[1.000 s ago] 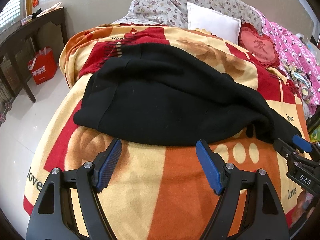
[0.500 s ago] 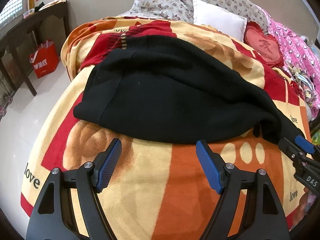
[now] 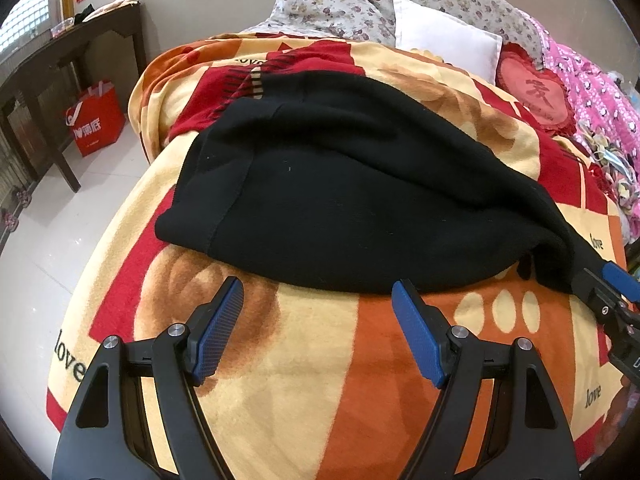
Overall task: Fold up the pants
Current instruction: 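Move the right gripper over the black pants and position it at the leg, then grasp the black pants leg with the right gripper and lift it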
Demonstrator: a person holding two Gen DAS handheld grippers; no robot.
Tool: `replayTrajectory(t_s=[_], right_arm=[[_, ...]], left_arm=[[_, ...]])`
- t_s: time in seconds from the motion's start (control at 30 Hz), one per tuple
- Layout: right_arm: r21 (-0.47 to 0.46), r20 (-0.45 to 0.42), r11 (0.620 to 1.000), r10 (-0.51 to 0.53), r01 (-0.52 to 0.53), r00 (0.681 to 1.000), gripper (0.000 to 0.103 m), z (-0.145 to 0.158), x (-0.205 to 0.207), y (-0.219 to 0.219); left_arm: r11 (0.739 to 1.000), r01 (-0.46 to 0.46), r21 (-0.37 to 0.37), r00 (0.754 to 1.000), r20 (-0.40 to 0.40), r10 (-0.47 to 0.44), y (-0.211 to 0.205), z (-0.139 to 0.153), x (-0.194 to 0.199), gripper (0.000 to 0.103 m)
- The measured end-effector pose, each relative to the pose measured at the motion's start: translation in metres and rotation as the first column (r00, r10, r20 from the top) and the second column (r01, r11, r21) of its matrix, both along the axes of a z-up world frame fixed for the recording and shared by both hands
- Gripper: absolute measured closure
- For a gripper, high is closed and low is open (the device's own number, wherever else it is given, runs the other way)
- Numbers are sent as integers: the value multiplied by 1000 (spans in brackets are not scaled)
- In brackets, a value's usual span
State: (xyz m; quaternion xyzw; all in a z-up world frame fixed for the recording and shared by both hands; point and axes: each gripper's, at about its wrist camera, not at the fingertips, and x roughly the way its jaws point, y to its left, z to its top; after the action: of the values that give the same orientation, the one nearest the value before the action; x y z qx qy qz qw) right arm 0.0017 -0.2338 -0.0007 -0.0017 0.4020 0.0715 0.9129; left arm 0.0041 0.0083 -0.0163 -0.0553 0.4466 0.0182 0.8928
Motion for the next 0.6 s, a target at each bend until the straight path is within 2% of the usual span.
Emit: replayTrajectory(t_s=[0.3,0.6], right_arm=[[5,21,999,37,-37,999,18,6,9,13],[-45,27,996,82,-81,996,18,1,40,35]], left_arm=[[1000,-5,3,1000,-7,5,3,-3,4,26],[1000,-14,10,1000,-22,14,6,-7,16,26]])
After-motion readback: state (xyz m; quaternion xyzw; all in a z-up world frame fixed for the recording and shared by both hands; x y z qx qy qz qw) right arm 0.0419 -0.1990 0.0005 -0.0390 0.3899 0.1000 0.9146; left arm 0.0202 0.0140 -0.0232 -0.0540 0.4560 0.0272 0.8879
